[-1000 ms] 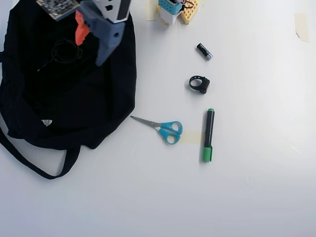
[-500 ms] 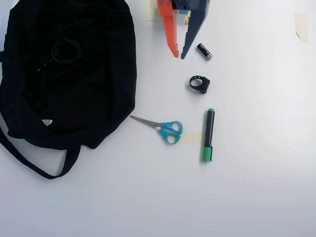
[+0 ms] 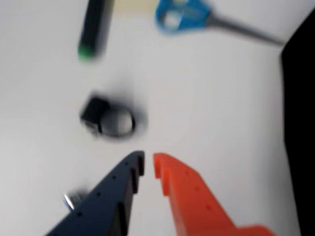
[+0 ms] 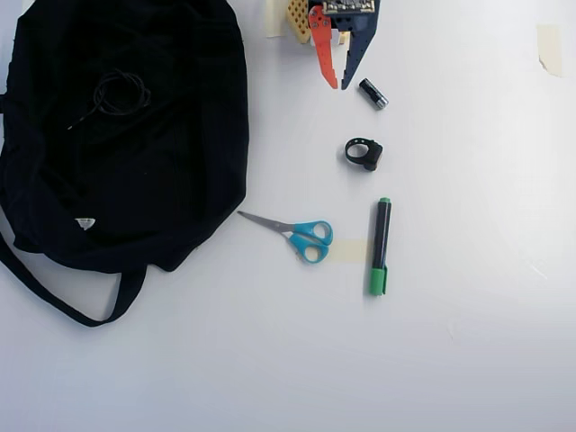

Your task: Put the cable into the black bag

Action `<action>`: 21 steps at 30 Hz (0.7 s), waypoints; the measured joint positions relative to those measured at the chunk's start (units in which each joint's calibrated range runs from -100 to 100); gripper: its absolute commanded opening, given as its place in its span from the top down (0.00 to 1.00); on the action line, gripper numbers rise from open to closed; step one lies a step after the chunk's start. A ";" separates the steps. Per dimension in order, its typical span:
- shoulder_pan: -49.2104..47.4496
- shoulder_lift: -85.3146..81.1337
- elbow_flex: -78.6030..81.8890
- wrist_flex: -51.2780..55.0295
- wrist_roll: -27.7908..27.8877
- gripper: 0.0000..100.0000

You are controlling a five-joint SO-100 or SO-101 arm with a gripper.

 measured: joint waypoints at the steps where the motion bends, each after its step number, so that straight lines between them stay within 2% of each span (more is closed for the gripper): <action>1: -0.07 -2.49 2.83 0.00 0.29 0.98; 12: -1.84 -29.22 25.71 0.00 1.07 0.98; 21: -2.35 -32.21 42.22 -2.06 1.07 0.97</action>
